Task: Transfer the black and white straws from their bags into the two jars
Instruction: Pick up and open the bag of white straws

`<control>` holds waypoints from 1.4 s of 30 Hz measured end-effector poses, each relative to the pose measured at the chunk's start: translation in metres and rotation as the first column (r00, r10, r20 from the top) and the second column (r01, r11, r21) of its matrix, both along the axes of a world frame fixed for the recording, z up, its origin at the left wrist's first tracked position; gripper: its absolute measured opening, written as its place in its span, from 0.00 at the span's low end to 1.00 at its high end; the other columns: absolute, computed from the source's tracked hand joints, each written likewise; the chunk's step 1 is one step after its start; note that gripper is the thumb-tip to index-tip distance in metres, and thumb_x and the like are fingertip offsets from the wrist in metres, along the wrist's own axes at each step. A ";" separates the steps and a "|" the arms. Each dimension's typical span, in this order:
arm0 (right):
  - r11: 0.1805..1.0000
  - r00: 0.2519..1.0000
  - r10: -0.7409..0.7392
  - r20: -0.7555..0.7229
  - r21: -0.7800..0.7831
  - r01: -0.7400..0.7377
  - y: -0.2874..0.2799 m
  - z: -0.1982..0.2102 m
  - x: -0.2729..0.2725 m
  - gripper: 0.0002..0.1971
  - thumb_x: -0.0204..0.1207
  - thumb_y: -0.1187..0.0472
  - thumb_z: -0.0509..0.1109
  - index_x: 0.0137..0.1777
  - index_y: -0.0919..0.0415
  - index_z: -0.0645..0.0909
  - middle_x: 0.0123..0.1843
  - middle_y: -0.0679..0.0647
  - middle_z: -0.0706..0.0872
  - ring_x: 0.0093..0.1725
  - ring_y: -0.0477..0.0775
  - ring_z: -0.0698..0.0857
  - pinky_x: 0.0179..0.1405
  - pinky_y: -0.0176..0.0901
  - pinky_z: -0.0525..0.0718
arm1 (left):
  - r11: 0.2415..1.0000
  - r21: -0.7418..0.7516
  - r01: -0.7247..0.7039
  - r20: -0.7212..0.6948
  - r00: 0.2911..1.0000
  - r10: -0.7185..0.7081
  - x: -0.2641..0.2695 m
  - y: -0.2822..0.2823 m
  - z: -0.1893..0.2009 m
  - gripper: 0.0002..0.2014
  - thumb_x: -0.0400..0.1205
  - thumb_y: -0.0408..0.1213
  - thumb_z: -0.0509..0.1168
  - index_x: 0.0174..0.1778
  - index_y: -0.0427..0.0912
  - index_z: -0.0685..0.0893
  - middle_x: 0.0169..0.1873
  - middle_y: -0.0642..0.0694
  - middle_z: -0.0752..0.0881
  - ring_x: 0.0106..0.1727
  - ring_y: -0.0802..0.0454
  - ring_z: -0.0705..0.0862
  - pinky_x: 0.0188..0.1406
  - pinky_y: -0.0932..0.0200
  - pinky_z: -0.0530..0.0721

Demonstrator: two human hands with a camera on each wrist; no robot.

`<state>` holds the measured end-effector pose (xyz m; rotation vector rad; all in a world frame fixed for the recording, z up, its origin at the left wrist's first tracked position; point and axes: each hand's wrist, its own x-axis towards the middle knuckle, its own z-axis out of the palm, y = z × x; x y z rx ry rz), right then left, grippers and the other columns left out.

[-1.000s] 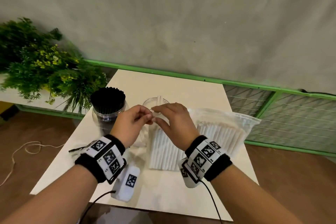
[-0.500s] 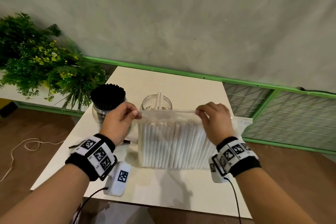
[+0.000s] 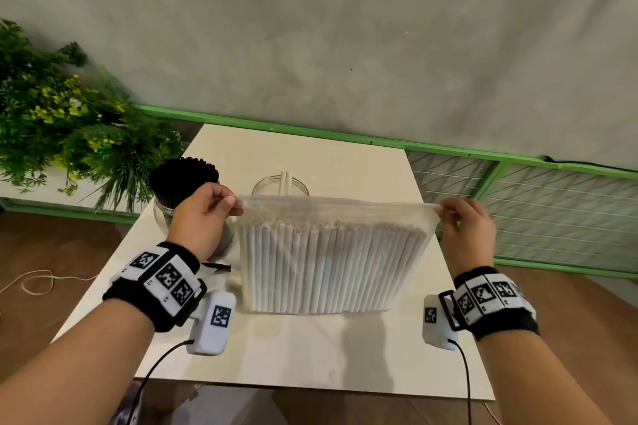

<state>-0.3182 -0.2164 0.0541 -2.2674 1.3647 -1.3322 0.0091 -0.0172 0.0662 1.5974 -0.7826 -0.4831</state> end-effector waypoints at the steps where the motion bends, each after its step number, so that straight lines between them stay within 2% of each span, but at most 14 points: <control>1: 0.999 0.999 -0.009 0.040 0.042 0.007 0.001 -0.001 0.001 0.04 0.77 0.71 0.69 0.46 0.66 0.85 0.44 0.59 0.83 0.40 0.57 0.82 0.39 0.48 0.84 | 1.000 0.007 -0.005 -0.001 1.000 0.005 0.000 0.000 0.000 0.09 0.84 0.27 0.59 0.41 0.42 0.78 0.39 0.45 0.87 0.37 0.64 0.87 0.59 0.52 0.82; 4: 0.972 0.973 -0.034 0.230 0.235 -0.022 0.008 -0.002 0.007 0.06 0.81 0.70 0.65 0.46 0.60 0.80 0.44 0.61 0.84 0.40 0.58 0.85 0.34 0.32 0.87 | 0.998 0.070 -0.008 0.023 1.000 0.006 -0.001 0.000 0.003 0.06 0.84 0.29 0.60 0.43 0.40 0.80 0.40 0.46 0.87 0.43 0.56 0.86 0.59 0.51 0.81; 6: 0.955 0.947 -0.048 0.316 0.291 -0.048 0.016 -0.001 0.010 0.06 0.83 0.70 0.62 0.47 0.60 0.78 0.42 0.56 0.84 0.39 0.52 0.84 0.35 0.26 0.85 | 0.983 0.158 -0.092 0.230 0.972 0.054 0.000 0.000 0.005 0.04 0.83 0.31 0.62 0.46 0.42 0.80 0.45 0.46 0.85 0.50 0.48 0.84 0.55 0.54 0.77; 9: 0.946 0.913 -0.043 0.406 0.311 -0.094 0.021 -0.006 0.008 0.06 0.84 0.69 0.60 0.51 0.61 0.76 0.43 0.53 0.84 0.42 0.48 0.84 0.35 0.22 0.83 | 0.971 0.091 -0.223 0.608 0.785 0.123 -0.017 -0.005 0.015 0.14 0.78 0.33 0.65 0.59 0.45 0.78 0.61 0.42 0.77 0.64 0.40 0.74 0.64 0.50 0.68; 12: 0.947 0.885 -0.034 0.464 0.299 -0.121 0.023 -0.012 0.003 0.06 0.85 0.70 0.58 0.51 0.62 0.76 0.44 0.54 0.84 0.43 0.49 0.85 0.37 0.26 0.84 | 0.989 0.150 0.017 0.839 0.527 -0.136 -0.064 -0.028 0.028 0.35 0.70 0.51 0.68 0.73 0.53 0.64 0.73 0.47 0.67 0.75 0.44 0.64 0.76 0.40 0.58; 15: 0.942 0.875 -0.027 0.484 0.306 -0.140 0.026 -0.010 0.002 0.06 0.85 0.70 0.58 0.50 0.61 0.75 0.44 0.53 0.83 0.44 0.49 0.85 0.38 0.26 0.84 | 0.819 0.569 0.072 0.788 0.238 -0.568 -0.100 -0.072 0.025 0.53 0.67 0.64 0.71 0.81 0.56 0.45 0.78 0.47 0.64 0.79 0.45 0.60 0.78 0.34 0.53; 17: 0.936 0.868 -0.016 0.497 0.313 -0.162 0.029 -0.008 0.003 0.09 0.85 0.70 0.58 0.47 0.57 0.76 0.45 0.55 0.84 0.44 0.49 0.85 0.40 0.29 0.85 | 0.665 0.745 0.053 0.646 0.190 -0.739 -0.106 -0.099 0.020 0.57 0.65 0.60 0.76 0.81 0.54 0.44 0.71 0.44 0.75 0.71 0.41 0.74 0.72 0.37 0.68; 20: 0.929 0.862 -0.003 0.506 0.321 -0.185 0.031 -0.007 0.002 0.15 0.84 0.71 0.59 0.44 0.49 0.77 0.44 0.54 0.84 0.45 0.51 0.85 0.43 0.35 0.87 | 0.495 0.869 0.025 0.487 0.148 -0.861 -0.106 -0.117 0.010 0.44 0.70 0.48 0.76 0.78 0.48 0.58 0.57 0.41 0.83 0.57 0.39 0.83 0.53 0.44 0.83; 22: 0.928 0.873 -0.012 0.487 0.331 -0.172 0.032 -0.005 -0.002 0.12 0.83 0.68 0.62 0.46 0.48 0.78 0.45 0.52 0.85 0.47 0.51 0.85 0.44 0.40 0.87 | 0.518 0.855 0.031 0.511 0.118 -0.851 -0.102 -0.118 0.005 0.31 0.74 0.45 0.71 0.71 0.46 0.67 0.53 0.40 0.83 0.54 0.39 0.83 0.45 0.49 0.82; 26: 0.942 0.858 -0.164 0.486 0.336 -0.010 0.033 -0.010 -0.019 0.08 0.82 0.59 0.67 0.59 0.52 0.74 0.52 0.46 0.82 0.50 0.41 0.81 0.52 0.41 0.78 | 0.656 0.744 0.124 0.625 0.219 -0.750 -0.086 -0.109 0.012 0.19 0.77 0.47 0.65 0.63 0.50 0.73 0.51 0.43 0.86 0.53 0.40 0.84 0.39 0.55 0.75; 30: 0.828 0.752 -0.349 0.559 0.559 -0.032 0.051 -0.043 -0.013 0.22 0.83 0.50 0.63 0.73 0.56 0.66 0.68 0.55 0.74 0.68 0.55 0.75 0.68 0.53 0.74 | 0.807 0.512 0.294 0.593 0.559 -0.580 -0.067 -0.086 0.030 0.19 0.76 0.53 0.69 0.59 0.51 0.78 0.50 0.49 0.87 0.52 0.45 0.84 0.46 0.53 0.79; 33: 0.678 0.700 -0.372 0.609 0.694 -0.243 0.056 -0.047 0.013 0.31 0.82 0.40 0.58 0.80 0.52 0.59 0.74 0.51 0.71 0.73 0.56 0.73 0.75 0.61 0.69 | 0.867 0.270 0.418 0.288 0.824 -0.487 -0.058 -0.074 0.031 0.20 0.72 0.44 0.76 0.59 0.49 0.81 0.49 0.57 0.85 0.53 0.54 0.82 0.52 0.58 0.77; 37: 0.629 0.672 -0.253 0.696 0.647 -0.432 0.052 -0.018 0.045 0.48 0.67 0.22 0.60 0.83 0.46 0.57 0.82 0.45 0.63 0.81 0.51 0.63 0.80 0.61 0.61 | 0.883 0.130 0.452 -0.010 0.891 -0.454 -0.048 -0.064 0.023 0.19 0.67 0.35 0.79 0.53 0.49 0.85 0.48 0.55 0.89 0.52 0.61 0.87 0.60 0.59 0.81; 42: 0.787 0.612 -0.098 0.785 0.437 -0.435 0.054 0.014 0.058 0.43 0.69 0.26 0.64 0.78 0.52 0.68 0.77 0.49 0.73 0.76 0.51 0.72 0.76 0.55 0.69 | 0.927 -0.146 0.346 -0.140 0.920 -0.366 -0.044 -0.046 0.031 0.15 0.66 0.39 0.74 0.49 0.48 0.85 0.41 0.58 0.91 0.48 0.62 0.88 0.54 0.66 0.83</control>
